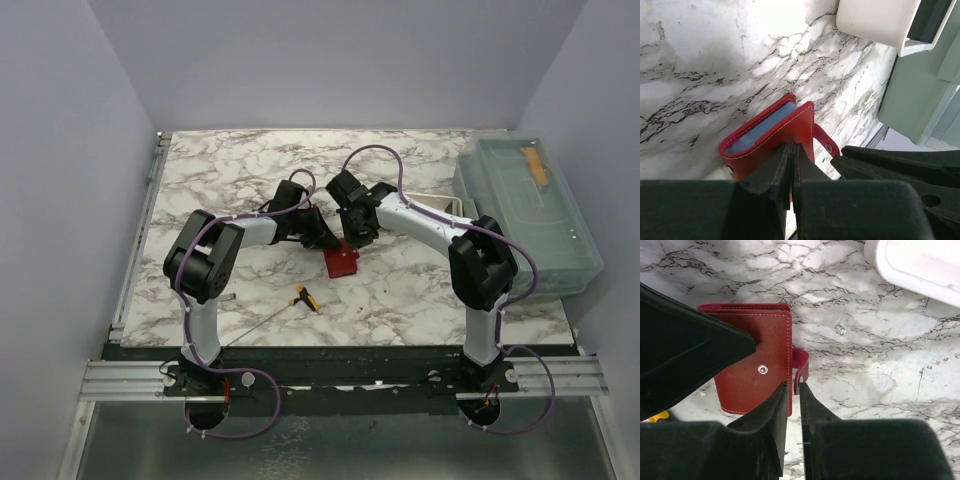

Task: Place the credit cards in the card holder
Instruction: Close the card holder at the center of the board.

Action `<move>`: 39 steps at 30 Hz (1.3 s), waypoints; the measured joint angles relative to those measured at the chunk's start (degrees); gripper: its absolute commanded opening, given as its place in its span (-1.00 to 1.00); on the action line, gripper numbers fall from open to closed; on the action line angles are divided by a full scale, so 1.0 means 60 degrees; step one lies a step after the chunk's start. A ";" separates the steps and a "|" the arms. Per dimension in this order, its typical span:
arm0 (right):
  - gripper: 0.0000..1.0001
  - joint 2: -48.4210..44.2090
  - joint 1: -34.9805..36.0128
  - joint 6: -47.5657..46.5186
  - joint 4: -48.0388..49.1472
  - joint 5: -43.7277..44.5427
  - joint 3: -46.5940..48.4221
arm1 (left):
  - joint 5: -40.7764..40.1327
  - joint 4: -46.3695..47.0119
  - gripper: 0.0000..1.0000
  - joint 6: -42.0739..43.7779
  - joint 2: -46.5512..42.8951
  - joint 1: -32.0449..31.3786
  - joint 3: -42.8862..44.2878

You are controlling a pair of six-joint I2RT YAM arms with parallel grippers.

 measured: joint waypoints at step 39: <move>-0.96 0.0229 0.0000 -0.0011 -0.0237 0.0459 0.0000 | 0.0004 -0.0058 -0.88 0.0106 0.0033 -0.0018 0.0066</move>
